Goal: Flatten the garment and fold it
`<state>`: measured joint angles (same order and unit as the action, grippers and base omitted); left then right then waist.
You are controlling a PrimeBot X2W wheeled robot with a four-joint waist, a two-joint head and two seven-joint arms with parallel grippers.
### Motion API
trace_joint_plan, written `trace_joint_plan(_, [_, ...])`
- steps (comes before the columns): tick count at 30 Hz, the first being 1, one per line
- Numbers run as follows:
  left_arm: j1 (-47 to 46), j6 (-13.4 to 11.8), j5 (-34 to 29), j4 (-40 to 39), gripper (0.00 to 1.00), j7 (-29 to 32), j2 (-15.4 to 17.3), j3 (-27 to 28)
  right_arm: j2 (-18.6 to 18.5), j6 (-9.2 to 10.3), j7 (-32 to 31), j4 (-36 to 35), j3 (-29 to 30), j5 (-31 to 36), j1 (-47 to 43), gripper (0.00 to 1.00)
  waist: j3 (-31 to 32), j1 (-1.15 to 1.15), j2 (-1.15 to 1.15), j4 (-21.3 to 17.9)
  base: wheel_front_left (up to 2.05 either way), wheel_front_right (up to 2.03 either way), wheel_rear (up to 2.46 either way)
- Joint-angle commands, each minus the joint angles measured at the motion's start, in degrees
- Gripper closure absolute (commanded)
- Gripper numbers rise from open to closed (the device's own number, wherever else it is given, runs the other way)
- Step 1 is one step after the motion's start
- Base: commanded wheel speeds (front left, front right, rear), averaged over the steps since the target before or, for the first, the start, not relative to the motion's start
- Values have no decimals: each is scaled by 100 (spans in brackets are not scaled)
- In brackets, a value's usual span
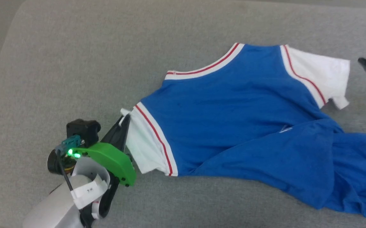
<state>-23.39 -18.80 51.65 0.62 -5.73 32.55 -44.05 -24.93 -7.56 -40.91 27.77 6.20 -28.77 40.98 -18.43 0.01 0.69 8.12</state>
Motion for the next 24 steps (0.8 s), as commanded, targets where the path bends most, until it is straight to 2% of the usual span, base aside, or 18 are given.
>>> trace_joint_plan(1, [-136, -31, -79, -56, 100, -62, -39, -2, -26, 8, -165, 102, -47, -18, 217, 0, -534, -1, -69, 323, 0, 0, 0])
trace_joint_plan(8, [-388, 15, -217, -215, 100, -158, -167, -36, -115, 8, -907, 506, -246, 201, 993, 0, -1066, -1, -69, 508, 0, 0, 0])
trace_joint_plan(15, [-428, 53, -198, -163, 100, -258, -278, -32, 59, 8, -1662, 1010, -282, 307, 897, 0, -1236, -1, -69, 574, 0, 0, 0])
trace_joint_plan(16, [-417, 57, -182, -145, 100, -266, -284, -27, 82, 8, -1744, 1024, -331, 308, 846, 62, -1233, -1, -69, 569, 0, 0, 0])
trace_joint_plan(17, [-410, 60, -172, -133, 100, -273, -287, -22, 105, 8, -1803, 1026, -366, 288, 809, 92, -1226, -1, -69, 563, 0, 0, 0])
trace_joint_plan(18, [-402, 64, -159, -114, 100, -278, -285, -17, 122, 8, -1843, 1017, -400, 256, 776, 100, -1215, -1, -69, 556, 0, 0, 0])
trace_joint_plan(24, [-386, 102, -85, 15, 100, -269, -263, 11, 144, 8, -1759, 810, -645, 2, 749, 100, -1035, -1, -69, 507, 0, 0, 0])
